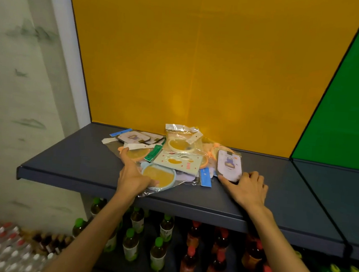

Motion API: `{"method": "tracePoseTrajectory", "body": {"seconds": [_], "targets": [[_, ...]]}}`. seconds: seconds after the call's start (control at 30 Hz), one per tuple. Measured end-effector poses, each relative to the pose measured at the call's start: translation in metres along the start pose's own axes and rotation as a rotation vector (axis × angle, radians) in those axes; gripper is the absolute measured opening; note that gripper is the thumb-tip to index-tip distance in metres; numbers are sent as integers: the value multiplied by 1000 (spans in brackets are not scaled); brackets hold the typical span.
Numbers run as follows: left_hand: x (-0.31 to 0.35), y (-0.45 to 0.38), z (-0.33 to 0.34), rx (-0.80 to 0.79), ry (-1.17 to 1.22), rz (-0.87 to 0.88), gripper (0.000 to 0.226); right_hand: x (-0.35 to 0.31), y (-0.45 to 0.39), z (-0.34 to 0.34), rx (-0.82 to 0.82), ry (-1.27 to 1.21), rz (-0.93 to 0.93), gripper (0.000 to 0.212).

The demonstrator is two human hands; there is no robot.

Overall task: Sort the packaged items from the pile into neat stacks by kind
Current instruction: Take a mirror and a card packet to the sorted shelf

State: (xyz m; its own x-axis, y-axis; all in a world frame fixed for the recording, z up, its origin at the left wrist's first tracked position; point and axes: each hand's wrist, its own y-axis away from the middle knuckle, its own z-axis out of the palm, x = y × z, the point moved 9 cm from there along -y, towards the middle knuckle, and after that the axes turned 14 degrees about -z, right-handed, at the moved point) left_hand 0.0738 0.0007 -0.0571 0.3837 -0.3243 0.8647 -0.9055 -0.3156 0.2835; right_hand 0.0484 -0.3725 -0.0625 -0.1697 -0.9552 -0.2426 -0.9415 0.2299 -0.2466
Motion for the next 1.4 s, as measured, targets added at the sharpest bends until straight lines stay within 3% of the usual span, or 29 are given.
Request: {"method": "tracePoseTrajectory", "body": {"seconds": [0.23, 0.43, 0.57, 0.83, 1.0, 1.17, 1.3, 1.37, 1.4], "targets": [[5, 0, -13, -21, 177, -19, 128, 0, -7, 2, 3, -93, 90, 108], [-8, -23, -30, -107, 292, -179, 50, 5, -16, 2, 18, -268, 180, 105], [-5, -29, -43, -94, 275, -136, 31, 2, -17, -4, 100, -514, 161, 87], [-1, -37, -76, 42, 377, -79, 18, 14, -15, -16, 319, -927, 308, 78], [8, -34, -81, 42, 435, -9, 26, 18, -17, -14, 362, -1233, 404, 92], [13, -28, -65, -32, 529, 1, 25, 22, -16, -2, 369, -1609, 585, 32], [20, -24, -51, -116, 608, -12, 26, 17, -13, 3, 393, -1814, 677, 24], [23, -22, -40, -181, 624, -25, 22, 5, -12, 4, 345, -1879, 675, 13], [25, -21, -33, -220, 625, -26, 19, -2, -12, 6, 300, -1898, 659, 18]]}}
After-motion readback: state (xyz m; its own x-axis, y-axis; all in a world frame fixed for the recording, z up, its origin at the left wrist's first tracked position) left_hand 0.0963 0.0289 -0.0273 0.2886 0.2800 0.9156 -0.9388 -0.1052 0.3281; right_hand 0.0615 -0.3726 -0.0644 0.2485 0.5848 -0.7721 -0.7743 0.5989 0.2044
